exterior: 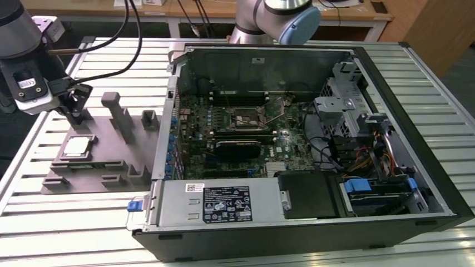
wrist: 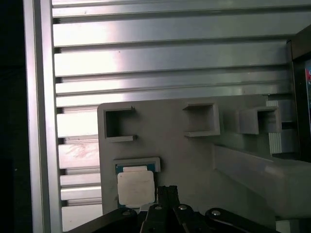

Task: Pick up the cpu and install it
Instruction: 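Pick up the cpu and move it towards the insertion slot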

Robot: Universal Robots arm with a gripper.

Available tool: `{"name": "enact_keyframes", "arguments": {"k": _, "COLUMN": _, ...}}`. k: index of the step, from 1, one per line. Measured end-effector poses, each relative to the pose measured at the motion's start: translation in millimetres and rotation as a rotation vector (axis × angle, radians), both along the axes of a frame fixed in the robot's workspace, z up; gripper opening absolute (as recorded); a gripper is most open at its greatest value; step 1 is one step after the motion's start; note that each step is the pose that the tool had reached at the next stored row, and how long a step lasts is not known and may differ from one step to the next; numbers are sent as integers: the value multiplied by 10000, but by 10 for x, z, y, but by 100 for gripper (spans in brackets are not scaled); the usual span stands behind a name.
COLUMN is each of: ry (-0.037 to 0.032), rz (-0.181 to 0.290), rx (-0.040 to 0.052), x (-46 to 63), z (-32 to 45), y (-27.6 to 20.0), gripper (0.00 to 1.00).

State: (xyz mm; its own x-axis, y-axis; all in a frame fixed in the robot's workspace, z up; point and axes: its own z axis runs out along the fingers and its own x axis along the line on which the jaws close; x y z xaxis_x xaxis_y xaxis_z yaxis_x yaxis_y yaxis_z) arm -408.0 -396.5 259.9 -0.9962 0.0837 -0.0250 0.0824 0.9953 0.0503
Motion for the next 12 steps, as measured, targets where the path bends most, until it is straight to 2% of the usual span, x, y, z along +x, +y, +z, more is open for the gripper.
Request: {"name": "enact_keyframes", "arguments": {"k": 12, "ry": 0, "rz": 0, "rx": 0, "x": -16, "z": -75, "y": 0, "gripper": 11}}
